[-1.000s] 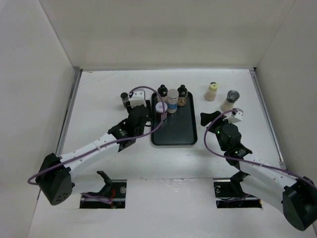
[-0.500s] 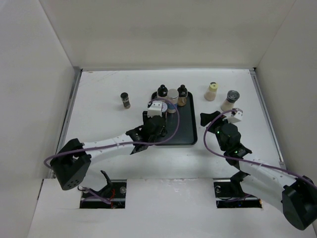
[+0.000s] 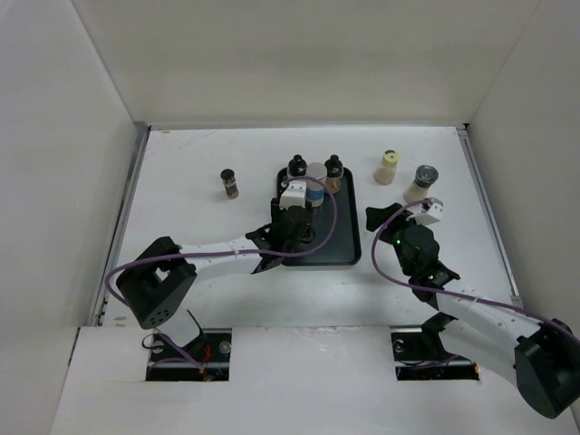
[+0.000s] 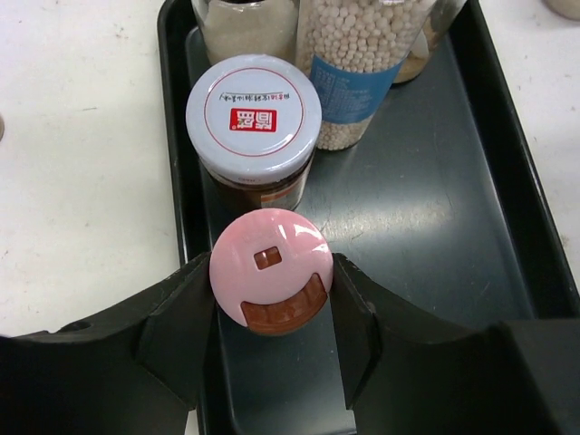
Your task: Organize the condiment bottles
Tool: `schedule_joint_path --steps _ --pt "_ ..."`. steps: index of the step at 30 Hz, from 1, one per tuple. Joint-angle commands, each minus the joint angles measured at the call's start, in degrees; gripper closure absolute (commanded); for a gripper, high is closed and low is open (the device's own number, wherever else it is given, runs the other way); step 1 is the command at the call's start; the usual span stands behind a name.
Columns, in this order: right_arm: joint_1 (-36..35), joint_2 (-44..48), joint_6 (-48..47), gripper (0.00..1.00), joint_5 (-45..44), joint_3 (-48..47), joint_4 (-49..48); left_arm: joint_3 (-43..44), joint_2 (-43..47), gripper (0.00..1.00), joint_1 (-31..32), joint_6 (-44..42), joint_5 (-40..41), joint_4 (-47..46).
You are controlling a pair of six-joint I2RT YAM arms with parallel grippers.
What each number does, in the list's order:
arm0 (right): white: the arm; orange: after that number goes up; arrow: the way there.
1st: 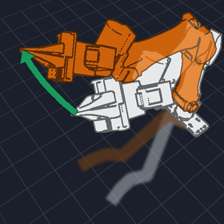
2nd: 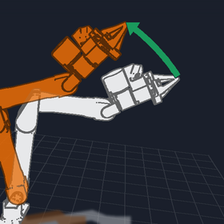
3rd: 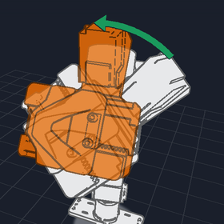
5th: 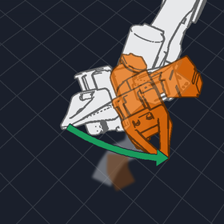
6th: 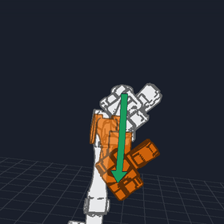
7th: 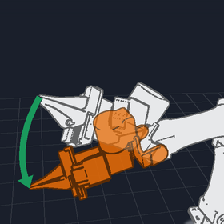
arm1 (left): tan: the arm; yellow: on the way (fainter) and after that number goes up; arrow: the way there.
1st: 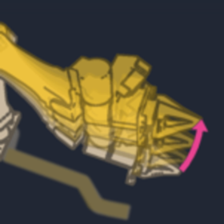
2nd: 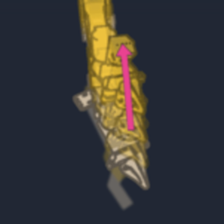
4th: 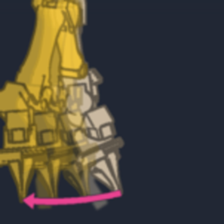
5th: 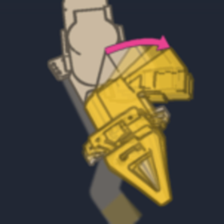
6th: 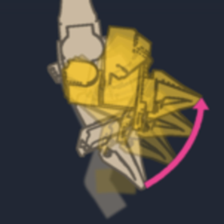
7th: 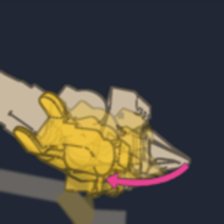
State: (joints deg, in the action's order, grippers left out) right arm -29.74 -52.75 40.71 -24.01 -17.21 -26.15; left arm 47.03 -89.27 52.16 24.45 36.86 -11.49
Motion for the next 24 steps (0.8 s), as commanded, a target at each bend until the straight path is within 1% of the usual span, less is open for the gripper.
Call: schedule_joint_path --steps 1,3,6,9,13,16,20,22,24 --pt "-0.4 0.2 -0.6 0.25 -0.8 -2.0 -2.7 1.8 -0.9 0.64 -0.8 -0.8 -0.1 -4.3" --pt "-0.4 -0.3 -0.4 0.25 -0.3 -2.0 -2.7 2.1 -1.3 0.60 -0.9 -0.9 -0.1 -4.2" --pt "-0.4 0.0 -0.7 0.25 -0.7 -2.1 -2.7 1.6 -1.3 0.47 -1.1 -0.8 -0.1 -4.8" --pt "-0.3 -0.1 -0.5 0.24 -0.3 -2.0 -2.8 1.5 -0.6 0.38 -1.1 -0.8 -0.3 -4.7" --pt "-0.4 0.1 -0.7 0.24 -0.8 -2.0 -2.8 0.3 2.3 0.24 -1.1 -0.7 0.2 -4.7" --pt "-0.4 0.0 -0.5 0.25 -0.2 -2.0 -2.8 -1.6 7.5 0.16 -1.0 -0.7 0.2 -4.8" --pt "-0.4 0.5 -0.5 0.24 -0.4 -1.9 -2.8 -5.1 16.4 0.14 -3.3 -0.4 1.5 -4.8" --pt "-0.4 0.4 -0.5 0.25 -0.4 -1.9 -2.8 -6.2 19.5 0.13 -7.0 0.0 2.2 -4.0" --pt "-0.4 0.3 -0.7 0.26 -0.8 -2.0 -2.8 -6.0 20.3 0.13 -10.9 1.5 1.8 -2.1"
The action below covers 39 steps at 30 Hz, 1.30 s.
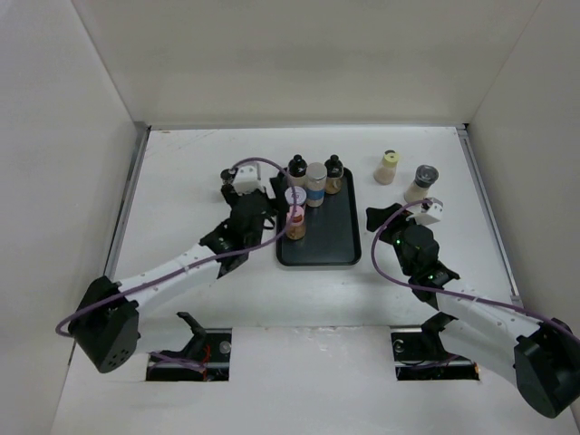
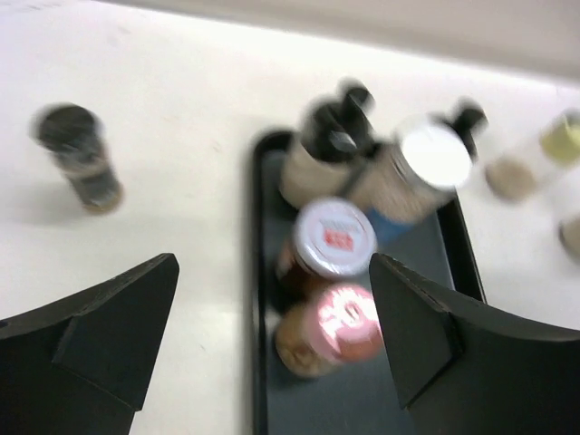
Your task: Organize the condiment bottles
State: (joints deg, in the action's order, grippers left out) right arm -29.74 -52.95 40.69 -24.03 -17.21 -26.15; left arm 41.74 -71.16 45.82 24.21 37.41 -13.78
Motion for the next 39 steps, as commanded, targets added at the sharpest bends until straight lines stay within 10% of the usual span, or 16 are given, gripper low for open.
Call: schedule_joint_path --steps 1,8,18,31,39 --pt "-0.4 0.4 -0.7 0.28 -0.8 -2.0 -2.8 0.0 1.9 0.13 -6.7 2.4 1.0 1.2" --pt "-0.4 0.8 -0.7 0.71 -0.2 -2.0 -2.2 7.1 -7.1 0.14 -20.5 3.0 -4.8 3.1" --pt "-0.4 0.2 -0.5 0.39 0.0 -2.1 -2.7 16.4 -18.9 0.26 -26.8 0.8 -8.5 3.7" --pt "-0.3 -0.5 -0.6 0.37 0.0 -2.2 -2.7 18.5 -25.2 0.39 -27.7 0.7 -7.4 3.2" --pt "-0.4 -0.2 -0.7 0.37 0.0 -2.2 -2.7 18.2 -25.8 0.65 -28.2 0.1 -6.3 3.0"
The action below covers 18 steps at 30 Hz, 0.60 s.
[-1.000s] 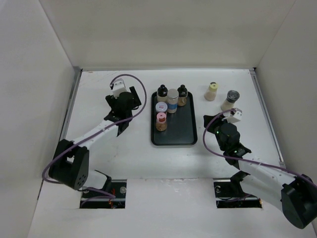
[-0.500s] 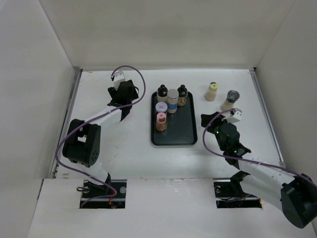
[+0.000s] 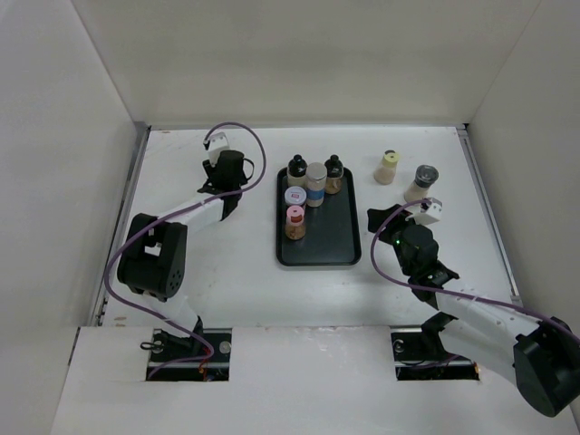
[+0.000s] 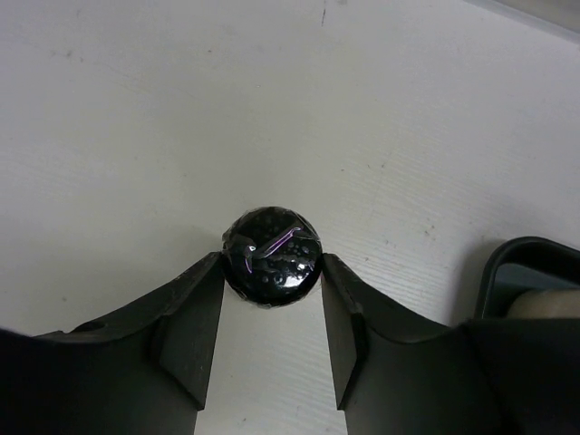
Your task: Organize the condiment bottles
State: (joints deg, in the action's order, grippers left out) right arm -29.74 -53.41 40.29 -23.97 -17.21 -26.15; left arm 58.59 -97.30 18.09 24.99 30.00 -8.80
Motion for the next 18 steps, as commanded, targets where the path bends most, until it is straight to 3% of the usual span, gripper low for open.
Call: schedule_joint_path --steps 1,6,10,18 --pt "-0.1 0.3 0.0 0.37 0.1 -2.0 -2.7 1.0 0.7 0.67 -0.4 -0.7 0.9 -2.0" --pt "-0.2 1.0 -0.3 0.33 -0.2 -2.0 -2.6 -4.5 8.2 0.72 2.8 -1.0 1.7 -2.1" --pt "-0.2 0.8 0.0 0.30 0.3 -2.0 -2.5 -11.0 18.2 0.73 10.0 -1.3 3.9 0.5" --pt "-0.2 1.5 0.0 0.28 0.0 -1.9 -2.5 -17.4 35.0 0.73 21.1 -0.1 5.9 15.3"
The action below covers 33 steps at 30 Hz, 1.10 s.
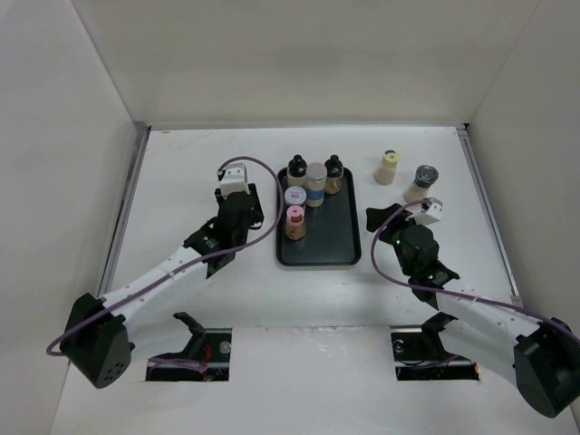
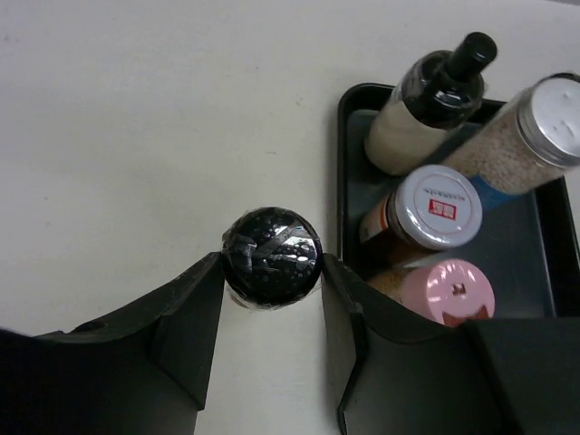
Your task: Organize the condiment bottles
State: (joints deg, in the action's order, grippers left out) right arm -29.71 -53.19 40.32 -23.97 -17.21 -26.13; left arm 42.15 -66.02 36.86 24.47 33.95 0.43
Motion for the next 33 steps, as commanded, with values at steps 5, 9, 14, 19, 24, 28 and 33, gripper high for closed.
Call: schedule_joint_path --steps 5,9,14,19,24,28,33 --pt "0.3 1.4 -0.1 0.27 -0.2 -1.7 -2.4 -0.3 6.9 0.73 11.1 3.1 1.5 12.4" --pt "0.4 1.4 -0.1 0.27 -0.2 -1.7 -2.5 -0.9 6.2 0.73 19.0 5.8 1.6 9.6" --pt "0.6 0.8 -0.1 0.27 -0.3 -1.6 -2.7 -0.1 2.9 0.73 22.4 6.0 1.2 3.5" --pt "0.6 1.3 -0.2 0.27 -0.7 -1.5 -2.5 -0.4 -2.3 0.73 23.2 5.7 -0.6 -2.5" --pt "0.5 1.2 -0.4 0.27 -0.7 -1.6 -2.4 -0.5 -7.1 0.73 23.2 4.7 -1.7 -8.5" --pt "0.6 1.4 -0.4 0.27 -0.7 -1.6 -2.4 -2.3 -7.9 0.73 22.7 4.4 -1.1 -10.2" --pt "0.4 0.9 -0.4 0.27 -0.7 -1.7 -2.5 -5.3 -7.5 0.72 22.9 4.4 0.8 -12.1"
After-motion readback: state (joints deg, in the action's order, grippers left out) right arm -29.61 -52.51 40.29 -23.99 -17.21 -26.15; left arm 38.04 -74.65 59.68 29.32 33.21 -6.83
